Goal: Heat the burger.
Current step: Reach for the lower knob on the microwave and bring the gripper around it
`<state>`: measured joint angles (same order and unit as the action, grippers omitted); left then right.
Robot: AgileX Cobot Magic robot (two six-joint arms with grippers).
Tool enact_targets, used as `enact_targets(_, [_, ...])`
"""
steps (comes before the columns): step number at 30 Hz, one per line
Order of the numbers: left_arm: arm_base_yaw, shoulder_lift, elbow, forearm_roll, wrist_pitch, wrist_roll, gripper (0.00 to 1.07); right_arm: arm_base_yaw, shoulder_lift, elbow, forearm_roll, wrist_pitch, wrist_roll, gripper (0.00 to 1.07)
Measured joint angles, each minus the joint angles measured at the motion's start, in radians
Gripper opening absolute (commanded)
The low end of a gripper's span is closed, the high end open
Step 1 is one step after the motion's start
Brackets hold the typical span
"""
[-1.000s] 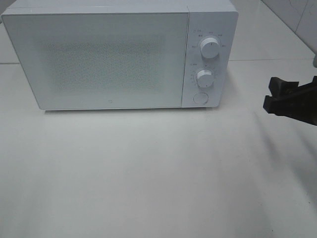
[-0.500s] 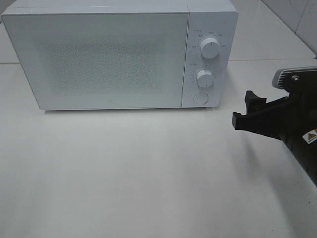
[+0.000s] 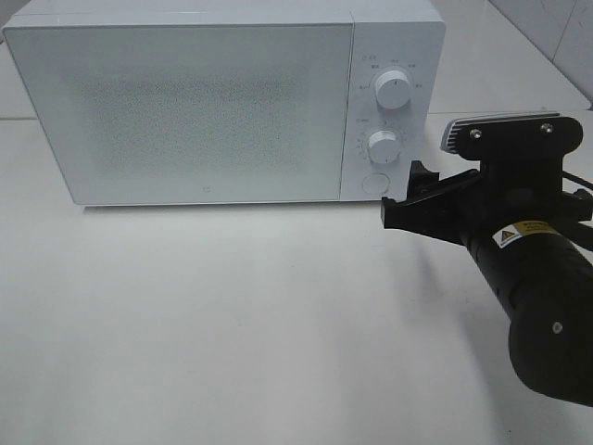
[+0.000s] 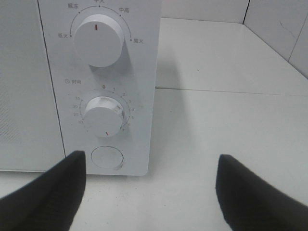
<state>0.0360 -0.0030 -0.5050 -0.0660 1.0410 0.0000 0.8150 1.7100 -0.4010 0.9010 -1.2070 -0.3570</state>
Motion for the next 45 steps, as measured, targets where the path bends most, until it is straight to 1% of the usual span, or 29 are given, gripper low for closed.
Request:
enact_targets(12, [0.000,0.000,0.000,0.000,0.000,0.000,0.98,0.000,0.047,-0.010,-0.003,0.000,0.068,0.73])
enact_targets(20, [0.000,0.000,0.000,0.000,0.000,0.000,0.98,0.000,0.131,-0.095,-0.022,0.000,0.076,0.73])
enact_targets(22, [0.000,0.000,0.000,0.000,0.000,0.000,0.98,0.000,0.139,-0.102,-0.022,0.000,0.076,0.73])
enact_targets(28, [0.000,0.000,0.000,0.000,0.000,0.000,0.98,-0.028,0.187,-0.162,-0.055,0.000,0.077,0.73])
enact_targets(37, [0.000,-0.001,0.000,0.000,0.000,0.000,0.98,-0.100,0.225,-0.253,-0.131,0.000,0.077,0.73])
enact_targets(45, [0.000,-0.001,0.000,0.000,0.000,0.000,0.98,-0.115,0.285,-0.306,-0.151,0.012,0.077,0.73])
